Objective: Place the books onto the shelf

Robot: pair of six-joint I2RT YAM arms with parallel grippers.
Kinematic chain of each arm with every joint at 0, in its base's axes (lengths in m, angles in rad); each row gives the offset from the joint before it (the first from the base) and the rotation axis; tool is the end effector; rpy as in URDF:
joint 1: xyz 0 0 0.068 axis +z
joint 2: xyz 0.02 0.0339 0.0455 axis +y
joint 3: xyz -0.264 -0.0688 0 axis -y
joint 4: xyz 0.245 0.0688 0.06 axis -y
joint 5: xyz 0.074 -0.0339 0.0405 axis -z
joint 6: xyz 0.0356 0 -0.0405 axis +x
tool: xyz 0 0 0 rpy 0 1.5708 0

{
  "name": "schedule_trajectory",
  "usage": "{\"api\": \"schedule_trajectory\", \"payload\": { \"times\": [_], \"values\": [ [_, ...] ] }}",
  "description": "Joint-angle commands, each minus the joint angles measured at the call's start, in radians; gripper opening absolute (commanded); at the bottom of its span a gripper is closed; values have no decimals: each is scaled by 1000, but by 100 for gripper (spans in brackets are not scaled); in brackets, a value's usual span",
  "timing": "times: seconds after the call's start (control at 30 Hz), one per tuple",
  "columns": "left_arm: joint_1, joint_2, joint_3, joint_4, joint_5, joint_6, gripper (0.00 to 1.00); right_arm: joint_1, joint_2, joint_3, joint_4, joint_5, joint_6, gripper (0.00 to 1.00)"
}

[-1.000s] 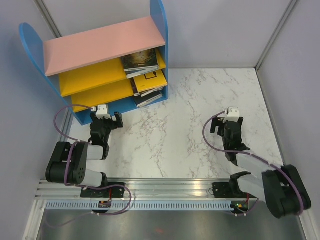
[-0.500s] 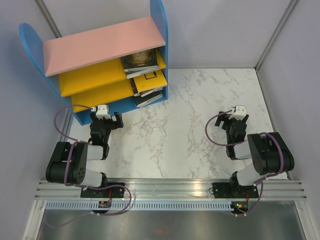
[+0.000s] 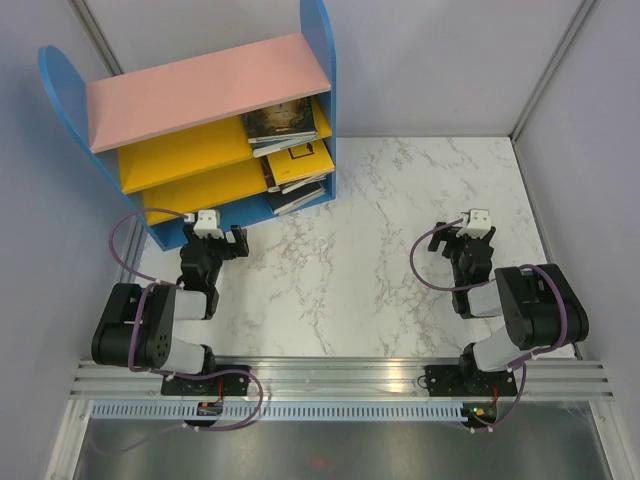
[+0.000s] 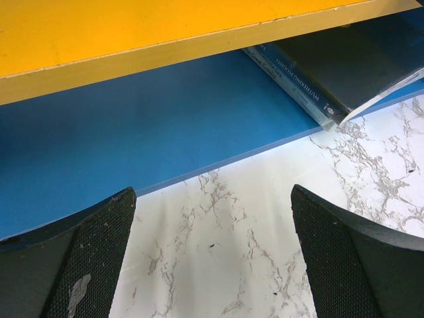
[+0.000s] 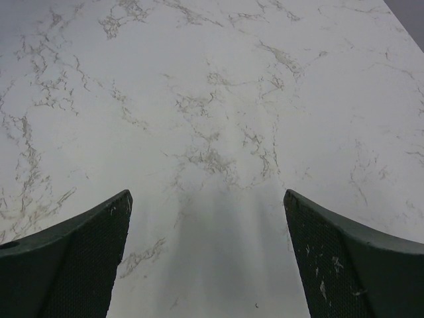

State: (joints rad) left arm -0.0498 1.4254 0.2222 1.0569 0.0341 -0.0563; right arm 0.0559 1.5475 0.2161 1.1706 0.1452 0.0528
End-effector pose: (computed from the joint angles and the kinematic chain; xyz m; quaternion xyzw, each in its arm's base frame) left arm 0.2338 -0.0129 0.1517 0.0087 0.7568 -0.0475 0.6518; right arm 0.2380 0.0082 0.1362 0.0458 0.7597 -0.0201 0.6484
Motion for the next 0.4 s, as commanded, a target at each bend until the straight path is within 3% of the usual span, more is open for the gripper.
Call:
{"api": "schedule_trajectory", "payload": {
  "times": [0.0, 0.37],
  "values": [
    [4, 6, 8, 57, 10, 55, 100, -4, -13, 16, 44, -26, 1, 98],
    [4, 4, 8, 57, 10, 55, 100, -2, -13, 16, 43, -26, -1, 98]
  ]
}}
